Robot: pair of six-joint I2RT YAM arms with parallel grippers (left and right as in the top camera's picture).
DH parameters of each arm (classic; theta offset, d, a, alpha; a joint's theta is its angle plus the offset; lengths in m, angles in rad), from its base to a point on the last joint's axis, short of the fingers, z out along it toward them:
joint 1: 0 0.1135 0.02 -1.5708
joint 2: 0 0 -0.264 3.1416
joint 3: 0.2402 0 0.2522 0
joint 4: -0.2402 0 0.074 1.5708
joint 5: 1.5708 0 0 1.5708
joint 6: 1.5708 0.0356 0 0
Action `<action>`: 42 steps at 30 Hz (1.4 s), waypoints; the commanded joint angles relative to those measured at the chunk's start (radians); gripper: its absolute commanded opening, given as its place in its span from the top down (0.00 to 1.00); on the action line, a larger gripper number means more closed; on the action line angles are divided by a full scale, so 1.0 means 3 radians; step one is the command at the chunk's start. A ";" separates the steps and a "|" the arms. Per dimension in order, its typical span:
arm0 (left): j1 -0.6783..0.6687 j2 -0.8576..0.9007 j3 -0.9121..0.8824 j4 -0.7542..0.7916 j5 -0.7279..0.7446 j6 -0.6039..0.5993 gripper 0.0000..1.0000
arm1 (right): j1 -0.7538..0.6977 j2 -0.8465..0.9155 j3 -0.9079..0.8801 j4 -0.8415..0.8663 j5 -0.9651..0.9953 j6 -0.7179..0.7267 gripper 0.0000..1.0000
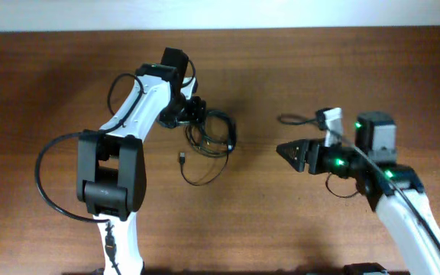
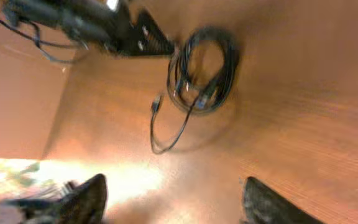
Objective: Untangle cables
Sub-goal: 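Move the right gripper toward the bundle beside the left gripper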
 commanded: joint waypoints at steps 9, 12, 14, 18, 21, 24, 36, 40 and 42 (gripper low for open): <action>-0.0039 0.0275 -0.0034 0.0165 0.0078 0.0051 0.66 | 0.0384 0.0640 0.0047 0.0521 -0.0032 0.0122 0.41; -0.0137 0.0275 -0.0036 0.0145 0.0140 0.0130 0.69 | 0.0408 0.0640 0.0047 0.0519 0.0107 0.0128 0.41; -0.0249 0.0275 -0.0034 0.0141 0.0206 0.0229 0.78 | 0.0408 0.0640 0.0047 0.0518 0.0224 0.0128 0.41; -0.0390 0.0275 -0.0034 0.0140 0.0735 0.0640 0.83 | 0.0408 0.0640 0.0047 0.0492 0.0273 0.0128 0.43; -0.0398 0.0273 -0.0034 0.0140 0.0757 0.0661 0.95 | 0.0408 0.0640 0.0047 0.0492 0.0338 0.0130 0.50; -0.0338 0.0272 0.0041 0.0031 0.1045 0.0866 0.98 | 0.0408 0.0640 0.0047 0.0547 0.0448 0.0130 0.69; -0.0437 0.0276 0.0041 0.0187 0.0764 0.0367 0.95 | 0.0778 0.1115 0.0047 0.1667 0.0720 0.0749 0.89; -0.0464 0.0362 0.0041 0.0192 0.0676 0.0167 0.99 | 0.0959 0.1586 0.0047 0.2234 0.0745 0.0930 0.76; -0.0450 0.0462 0.0041 0.0192 0.0778 0.0120 0.98 | 0.0978 0.1823 0.0047 0.2564 0.0748 0.0974 0.75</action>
